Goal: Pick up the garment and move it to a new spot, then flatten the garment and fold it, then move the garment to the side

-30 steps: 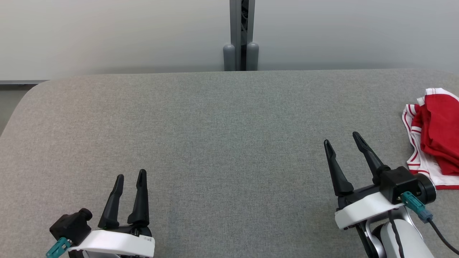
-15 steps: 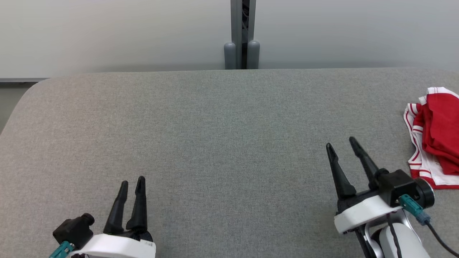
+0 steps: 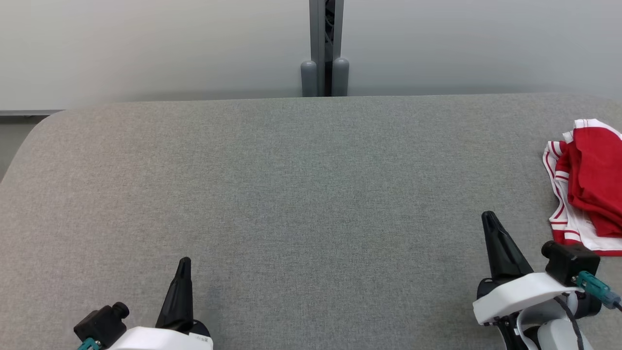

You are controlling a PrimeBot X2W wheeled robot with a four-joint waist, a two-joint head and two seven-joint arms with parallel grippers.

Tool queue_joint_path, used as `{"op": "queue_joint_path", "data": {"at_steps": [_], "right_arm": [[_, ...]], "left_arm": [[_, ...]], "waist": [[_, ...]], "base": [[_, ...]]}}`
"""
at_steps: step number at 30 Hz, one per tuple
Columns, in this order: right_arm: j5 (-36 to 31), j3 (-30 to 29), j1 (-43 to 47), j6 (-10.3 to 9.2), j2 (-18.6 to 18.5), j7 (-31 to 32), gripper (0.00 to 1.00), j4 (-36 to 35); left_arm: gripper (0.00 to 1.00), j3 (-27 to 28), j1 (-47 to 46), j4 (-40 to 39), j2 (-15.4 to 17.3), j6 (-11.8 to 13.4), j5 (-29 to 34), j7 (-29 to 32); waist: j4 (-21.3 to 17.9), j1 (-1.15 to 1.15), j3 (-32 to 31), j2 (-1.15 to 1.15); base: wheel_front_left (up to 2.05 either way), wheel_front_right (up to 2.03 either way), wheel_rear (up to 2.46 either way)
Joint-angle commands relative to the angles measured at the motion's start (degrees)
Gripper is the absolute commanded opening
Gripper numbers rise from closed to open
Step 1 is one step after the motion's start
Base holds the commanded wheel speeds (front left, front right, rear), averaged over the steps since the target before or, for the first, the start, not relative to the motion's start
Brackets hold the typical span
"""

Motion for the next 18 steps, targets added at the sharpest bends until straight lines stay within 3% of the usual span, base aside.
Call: {"op": "queue_joint_path", "data": {"at_steps": [1,18], "right_arm": [[3.33,-1.37,-0.02,0.0,-0.46,1.02,0.0,-1.43],[19.81,-7.17,2.12,0.0,-0.92,6.88,0.0,-3.24]], "left_arm": [[0.0,-0.24,-2.07,-1.07,0.11,0.04,-2.25,0.3],[0.0,-1.79,-3.94,-1.06,0.19,-0.08,-12.98,1.7]], "waist": [[-0.07,0.0,-0.08,0.0],[-0.62,0.0,-0.7,0.0]], "base": [[0.0,0.0,0.0],[0.0,0.0,0.0]]}}
